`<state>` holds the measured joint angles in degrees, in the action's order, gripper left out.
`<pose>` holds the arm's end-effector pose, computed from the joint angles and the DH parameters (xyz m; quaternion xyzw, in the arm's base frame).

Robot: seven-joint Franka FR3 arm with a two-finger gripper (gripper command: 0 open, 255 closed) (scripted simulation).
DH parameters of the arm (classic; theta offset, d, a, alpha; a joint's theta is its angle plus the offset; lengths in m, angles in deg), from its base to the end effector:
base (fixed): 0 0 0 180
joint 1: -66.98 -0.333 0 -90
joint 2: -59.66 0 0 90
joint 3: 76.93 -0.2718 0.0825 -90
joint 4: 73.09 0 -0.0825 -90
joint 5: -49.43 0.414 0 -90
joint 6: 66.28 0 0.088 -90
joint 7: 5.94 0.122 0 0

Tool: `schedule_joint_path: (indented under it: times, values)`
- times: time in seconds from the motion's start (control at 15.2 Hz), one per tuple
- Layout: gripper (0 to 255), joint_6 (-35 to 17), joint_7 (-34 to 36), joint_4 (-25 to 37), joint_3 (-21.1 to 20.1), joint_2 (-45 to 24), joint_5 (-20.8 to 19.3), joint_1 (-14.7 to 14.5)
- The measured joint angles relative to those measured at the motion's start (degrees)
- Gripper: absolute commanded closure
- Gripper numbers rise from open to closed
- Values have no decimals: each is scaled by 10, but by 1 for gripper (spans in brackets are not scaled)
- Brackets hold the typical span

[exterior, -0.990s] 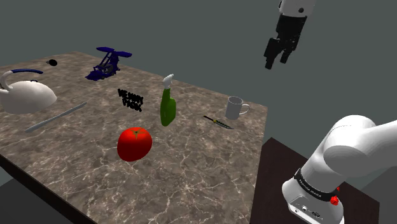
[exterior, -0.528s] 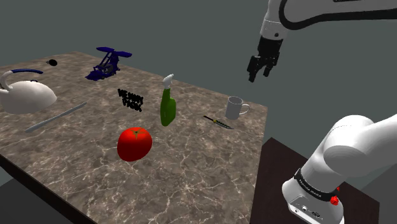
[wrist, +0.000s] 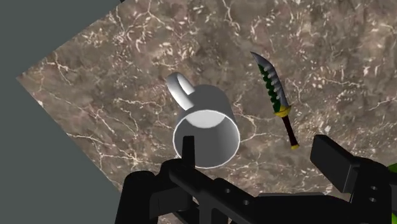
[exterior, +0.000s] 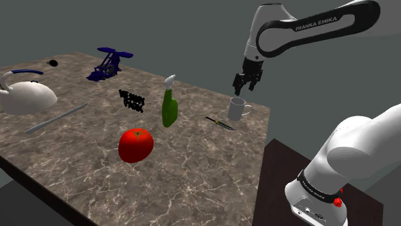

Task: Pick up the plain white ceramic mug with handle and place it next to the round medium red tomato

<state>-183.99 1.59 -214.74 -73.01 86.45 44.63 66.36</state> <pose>0.4546 -0.0304 0.3957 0.9968 -0.0725 0.0255 0.0211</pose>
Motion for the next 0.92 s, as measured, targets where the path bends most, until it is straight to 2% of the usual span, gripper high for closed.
schedule_joint_path:
  times: [0.33,0.92]
  values:
    - [0,-98,-6,-3,10,-88,13,-4]
    - [0,-178,-9,-27,14,-143,17,-4]
